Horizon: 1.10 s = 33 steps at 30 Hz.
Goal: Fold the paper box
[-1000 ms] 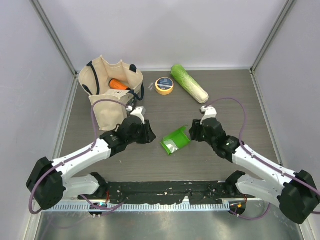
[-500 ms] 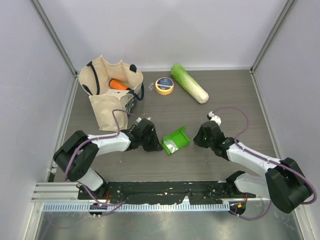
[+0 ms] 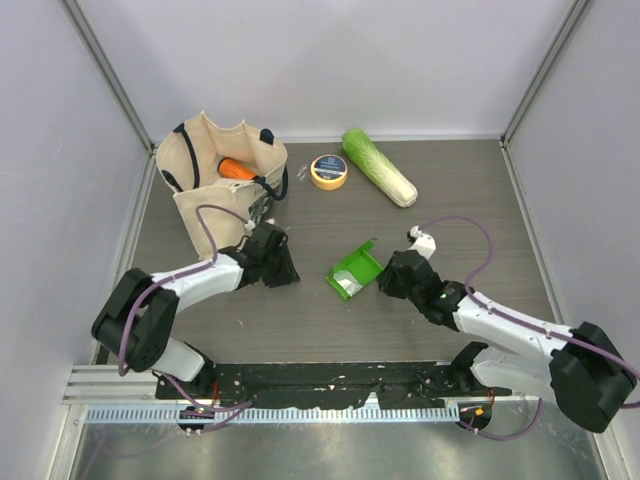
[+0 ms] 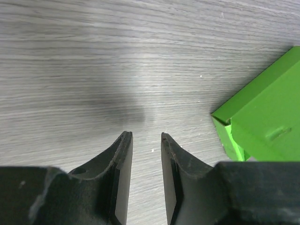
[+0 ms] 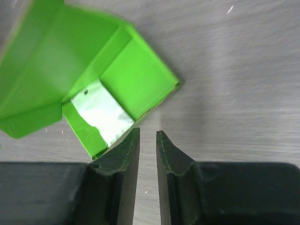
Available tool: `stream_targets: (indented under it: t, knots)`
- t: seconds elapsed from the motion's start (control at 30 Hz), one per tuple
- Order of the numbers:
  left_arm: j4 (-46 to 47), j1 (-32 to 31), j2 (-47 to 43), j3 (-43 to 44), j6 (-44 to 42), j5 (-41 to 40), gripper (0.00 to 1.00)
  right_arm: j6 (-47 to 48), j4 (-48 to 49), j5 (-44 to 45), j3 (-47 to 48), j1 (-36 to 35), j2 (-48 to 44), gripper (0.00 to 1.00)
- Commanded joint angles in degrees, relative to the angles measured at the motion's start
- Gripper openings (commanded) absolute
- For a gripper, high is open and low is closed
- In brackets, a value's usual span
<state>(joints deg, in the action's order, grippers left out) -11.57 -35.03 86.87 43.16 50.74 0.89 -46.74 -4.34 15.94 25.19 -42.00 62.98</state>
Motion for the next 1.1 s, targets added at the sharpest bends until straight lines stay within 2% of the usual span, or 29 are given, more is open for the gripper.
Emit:
stream_targets:
  t: [0.0,0.1,0.13,0.27,0.37,0.5,0.57,0.7,0.8,0.83,0.93,0.97,1.0,1.07]
  knots:
    - [-3.3,1.3,-5.6,-1.6,-4.1,6.4,0.33,5.4,-5.7,7.7,2.8,7.5,-4.5,0.26]
    - [-1.5,-0.5,-7.1,-3.2,-1.1,6.5,0.29,8.7,2.1,-0.6,2.1,16.2,-1.0,0.21]
    - [-0.7,-0.7,-8.9,-4.0,0.0,6.1,0.32,9.3,6.2,-4.0,2.7,17.3,0.3,0.19]
    - [0.7,-1.4,-11.4,-6.2,0.3,6.2,0.4,12.5,11.5,-7.8,5.9,18.0,9.8,0.17]
    - [1.2,-2.6,-13.2,-7.2,-0.4,6.1,0.48,11.4,15.2,-10.7,5.9,17.7,13.1,0.17]
    - [2.4,-4.0,-14.8,-8.0,-1.7,6.1,0.53,8.9,17.8,-10.0,4.5,14.3,16.8,0.17]
    - [2.9,-4.0,-16.5,-8.4,-2.7,5.2,0.53,5.8,17.9,-8.5,4.0,9.4,16.7,0.17]
    - [1.4,-4.0,-18.7,-7.7,-5.4,2.4,0.54,-3.3,15.6,-3.6,2.2,0.3,13.9,0.17]
    - [-1.3,-4.1,-20.3,-6.8,-7.7,-0.1,0.58,-5.5,12.7,-1.4,1.4,-2.1,9.7,0.2]
    - [-1.8,-4.1,-21.0,-6.7,-8.4,-0.4,0.59,-4.5,11.0,0.9,1.4,-2.1,7.4,0.22]
    - [-4.2,-4.2,-23.5,-6.1,-10.7,-3.9,0.61,6.2,6.7,4.1,2.4,-1.4,5.1,0.31]
    - [-5.9,-4.2,-23.8,-5.6,-11.6,-4.7,0.61,9.0,6.3,3.1,2.9,-1.0,4.2,0.33]
    - [-6.7,-4.2,-24.3,-5.0,-12.4,-6.3,0.61,15.6,6.7,0.5,3.6,-1.0,3.6,0.34]
    - [-9.2,-4.3,-24.2,-2.6,-15.2,-7.9,0.61,19.8,5.9,-5.2,4.8,-1.1,2.6,0.34]
